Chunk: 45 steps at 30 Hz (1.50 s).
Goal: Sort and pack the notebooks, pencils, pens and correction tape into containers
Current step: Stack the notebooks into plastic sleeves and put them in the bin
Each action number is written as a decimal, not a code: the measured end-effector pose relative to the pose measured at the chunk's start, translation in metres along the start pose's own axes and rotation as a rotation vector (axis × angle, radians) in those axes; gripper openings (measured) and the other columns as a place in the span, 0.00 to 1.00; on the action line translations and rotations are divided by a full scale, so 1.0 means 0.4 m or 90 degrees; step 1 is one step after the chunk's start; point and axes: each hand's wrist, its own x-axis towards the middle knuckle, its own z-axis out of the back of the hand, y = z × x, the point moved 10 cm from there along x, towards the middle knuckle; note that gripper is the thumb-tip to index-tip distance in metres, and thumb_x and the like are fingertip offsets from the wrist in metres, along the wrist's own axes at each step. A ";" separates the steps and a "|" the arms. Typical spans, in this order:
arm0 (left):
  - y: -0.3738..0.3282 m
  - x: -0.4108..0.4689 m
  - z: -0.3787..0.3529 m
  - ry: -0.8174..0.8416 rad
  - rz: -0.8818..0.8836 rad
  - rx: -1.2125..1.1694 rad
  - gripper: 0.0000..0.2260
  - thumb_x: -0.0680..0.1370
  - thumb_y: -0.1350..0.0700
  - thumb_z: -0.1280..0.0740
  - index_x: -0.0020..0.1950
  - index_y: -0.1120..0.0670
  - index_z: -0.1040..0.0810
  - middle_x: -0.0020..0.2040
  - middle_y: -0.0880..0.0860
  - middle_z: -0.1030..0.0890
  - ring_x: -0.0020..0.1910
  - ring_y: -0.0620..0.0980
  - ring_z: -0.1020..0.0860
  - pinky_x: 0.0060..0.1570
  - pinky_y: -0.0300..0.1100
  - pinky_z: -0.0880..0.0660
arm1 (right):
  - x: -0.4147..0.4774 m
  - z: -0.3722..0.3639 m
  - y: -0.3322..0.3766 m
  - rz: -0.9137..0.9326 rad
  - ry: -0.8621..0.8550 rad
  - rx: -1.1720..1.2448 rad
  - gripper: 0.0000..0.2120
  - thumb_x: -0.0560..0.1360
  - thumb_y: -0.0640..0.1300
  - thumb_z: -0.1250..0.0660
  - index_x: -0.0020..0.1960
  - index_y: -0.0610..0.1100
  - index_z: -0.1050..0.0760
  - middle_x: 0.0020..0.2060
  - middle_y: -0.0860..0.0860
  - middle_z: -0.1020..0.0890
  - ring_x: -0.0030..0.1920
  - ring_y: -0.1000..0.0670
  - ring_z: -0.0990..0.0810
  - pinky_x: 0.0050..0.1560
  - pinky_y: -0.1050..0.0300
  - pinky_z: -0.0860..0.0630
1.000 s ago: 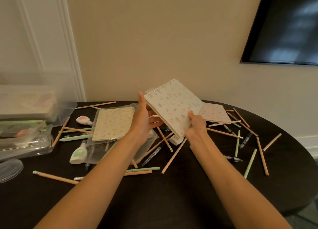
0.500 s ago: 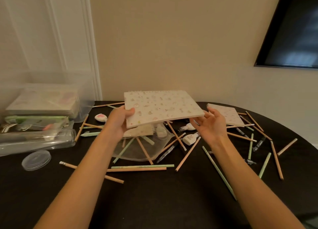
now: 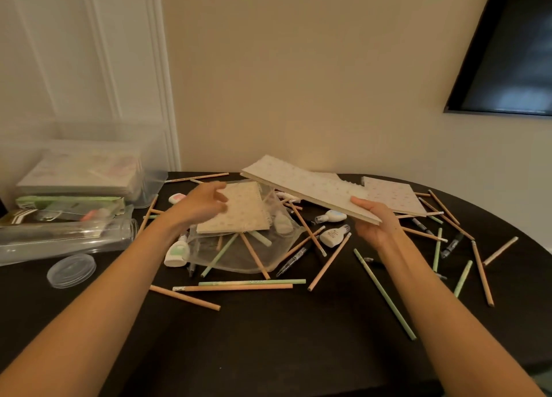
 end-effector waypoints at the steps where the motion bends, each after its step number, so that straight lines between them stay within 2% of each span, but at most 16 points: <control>1: 0.023 -0.001 -0.038 0.071 0.009 0.115 0.32 0.76 0.57 0.33 0.76 0.54 0.46 0.71 0.54 0.33 0.67 0.53 0.33 0.62 0.44 0.34 | -0.004 0.005 -0.010 -0.024 -0.001 -0.023 0.21 0.76 0.32 0.40 0.69 0.37 0.36 0.49 0.40 0.20 0.42 0.43 0.17 0.33 0.54 0.18; 3: 0.076 0.000 -0.090 0.150 0.038 0.329 0.38 0.74 0.50 0.30 0.77 0.51 0.49 0.74 0.53 0.39 0.72 0.54 0.39 0.69 0.48 0.38 | -0.015 0.001 -0.032 -0.082 0.018 -0.085 0.19 0.76 0.33 0.40 0.67 0.37 0.34 0.48 0.39 0.19 0.46 0.42 0.18 0.37 0.50 0.19; 5: 0.103 0.020 -0.107 0.128 0.018 0.428 0.30 0.74 0.49 0.32 0.73 0.51 0.40 0.71 0.53 0.35 0.70 0.55 0.36 0.68 0.48 0.36 | -0.034 -0.009 -0.057 -0.137 0.052 -0.177 0.15 0.77 0.34 0.40 0.63 0.38 0.32 0.45 0.38 0.17 0.43 0.40 0.16 0.38 0.45 0.20; 8: 0.070 0.021 -0.100 0.086 -0.025 0.500 0.12 0.79 0.59 0.39 0.62 0.57 0.28 0.62 0.56 0.26 0.60 0.54 0.27 0.56 0.42 0.31 | -0.047 -0.003 -0.062 -0.163 0.058 -0.306 0.21 0.75 0.34 0.39 0.68 0.40 0.33 0.54 0.38 0.20 0.46 0.40 0.17 0.41 0.45 0.19; 11: -0.007 0.009 -0.057 -0.011 -0.054 0.530 0.11 0.79 0.67 0.46 0.56 0.62 0.28 0.58 0.60 0.25 0.57 0.56 0.26 0.49 0.41 0.32 | -0.042 -0.003 -0.058 -0.153 0.026 -0.314 0.25 0.75 0.33 0.39 0.72 0.41 0.37 0.59 0.38 0.23 0.53 0.39 0.20 0.49 0.44 0.21; 14: -0.068 0.010 -0.039 -0.060 -0.094 0.526 0.11 0.80 0.67 0.49 0.46 0.61 0.28 0.55 0.61 0.24 0.50 0.56 0.26 0.48 0.46 0.30 | -0.032 0.002 -0.029 -0.068 -0.047 -0.254 0.24 0.77 0.32 0.41 0.72 0.37 0.39 0.61 0.38 0.24 0.57 0.38 0.22 0.54 0.44 0.23; 18: -0.110 0.015 -0.055 -0.071 -0.059 0.487 0.13 0.81 0.65 0.48 0.57 0.66 0.26 0.57 0.64 0.24 0.56 0.60 0.26 0.45 0.45 0.33 | -0.049 0.006 0.017 0.024 -0.088 -0.201 0.21 0.79 0.33 0.43 0.71 0.37 0.39 0.62 0.39 0.25 0.59 0.40 0.22 0.52 0.48 0.24; 22: -0.118 0.002 -0.080 -0.041 -0.052 0.516 0.11 0.79 0.59 0.40 0.57 0.65 0.27 0.58 0.62 0.25 0.56 0.59 0.25 0.43 0.42 0.34 | -0.058 0.047 0.048 0.073 -0.147 -0.234 0.18 0.79 0.37 0.40 0.68 0.39 0.35 0.47 0.44 0.20 0.48 0.45 0.18 0.50 0.53 0.21; 24: -0.109 0.004 -0.090 -0.030 -0.045 0.532 0.11 0.78 0.59 0.39 0.57 0.64 0.28 0.57 0.62 0.25 0.56 0.59 0.25 0.47 0.44 0.31 | -0.065 0.059 0.044 0.099 -0.177 -0.251 0.17 0.79 0.38 0.41 0.67 0.39 0.34 0.43 0.46 0.21 0.51 0.45 0.18 0.39 0.59 0.24; 27: -0.122 0.014 -0.097 -0.063 -0.052 0.510 0.11 0.79 0.62 0.44 0.57 0.65 0.27 0.56 0.63 0.25 0.55 0.60 0.25 0.50 0.47 0.29 | -0.073 0.038 0.011 0.144 -0.167 -0.273 0.17 0.80 0.38 0.43 0.69 0.39 0.35 0.47 0.47 0.21 0.43 0.49 0.20 0.26 0.65 0.27; 30: -0.129 0.018 -0.102 -0.081 -0.059 0.532 0.12 0.80 0.63 0.46 0.59 0.65 0.27 0.57 0.63 0.25 0.56 0.60 0.26 0.51 0.47 0.30 | -0.063 -0.014 -0.046 0.145 -0.108 -0.245 0.20 0.80 0.36 0.45 0.71 0.41 0.38 0.57 0.46 0.23 0.46 0.50 0.22 0.39 0.56 0.22; 33: -0.115 0.025 -0.095 -0.073 -0.034 0.543 0.13 0.80 0.62 0.46 0.60 0.64 0.28 0.59 0.63 0.25 0.57 0.60 0.26 0.53 0.47 0.30 | -0.042 -0.071 -0.079 0.149 -0.076 -0.250 0.20 0.80 0.36 0.46 0.72 0.43 0.40 0.63 0.45 0.26 0.54 0.46 0.22 0.39 0.53 0.21; 37: -0.136 0.009 -0.090 -0.088 -0.050 0.524 0.13 0.80 0.63 0.46 0.59 0.65 0.27 0.59 0.64 0.26 0.58 0.62 0.27 0.53 0.48 0.31 | -0.008 -0.140 -0.152 0.074 -0.021 -0.186 0.20 0.79 0.32 0.49 0.70 0.41 0.39 0.63 0.42 0.27 0.62 0.40 0.27 0.34 0.53 0.21; 40: -0.135 -0.005 -0.102 -0.066 -0.070 0.535 0.12 0.79 0.61 0.45 0.57 0.65 0.26 0.57 0.63 0.25 0.55 0.61 0.26 0.49 0.48 0.31 | 0.008 -0.173 -0.219 -0.035 0.027 -0.180 0.20 0.79 0.30 0.49 0.70 0.39 0.40 0.64 0.38 0.28 0.63 0.38 0.27 0.48 0.46 0.24; 43: -0.109 -0.003 -0.106 -0.051 -0.075 0.528 0.10 0.79 0.57 0.42 0.52 0.62 0.26 0.53 0.61 0.24 0.51 0.58 0.25 0.43 0.45 0.33 | 0.023 -0.156 -0.241 -0.109 0.025 -0.243 0.21 0.78 0.28 0.46 0.70 0.35 0.39 0.58 0.38 0.25 0.63 0.38 0.27 0.53 0.45 0.26; 45: -0.096 0.007 -0.120 -0.039 -0.072 0.517 0.13 0.79 0.55 0.42 0.60 0.60 0.29 0.59 0.60 0.26 0.56 0.58 0.27 0.48 0.46 0.31 | 0.029 -0.139 -0.246 -0.128 0.017 -0.265 0.21 0.77 0.26 0.46 0.70 0.34 0.38 0.61 0.38 0.26 0.64 0.38 0.27 0.54 0.45 0.26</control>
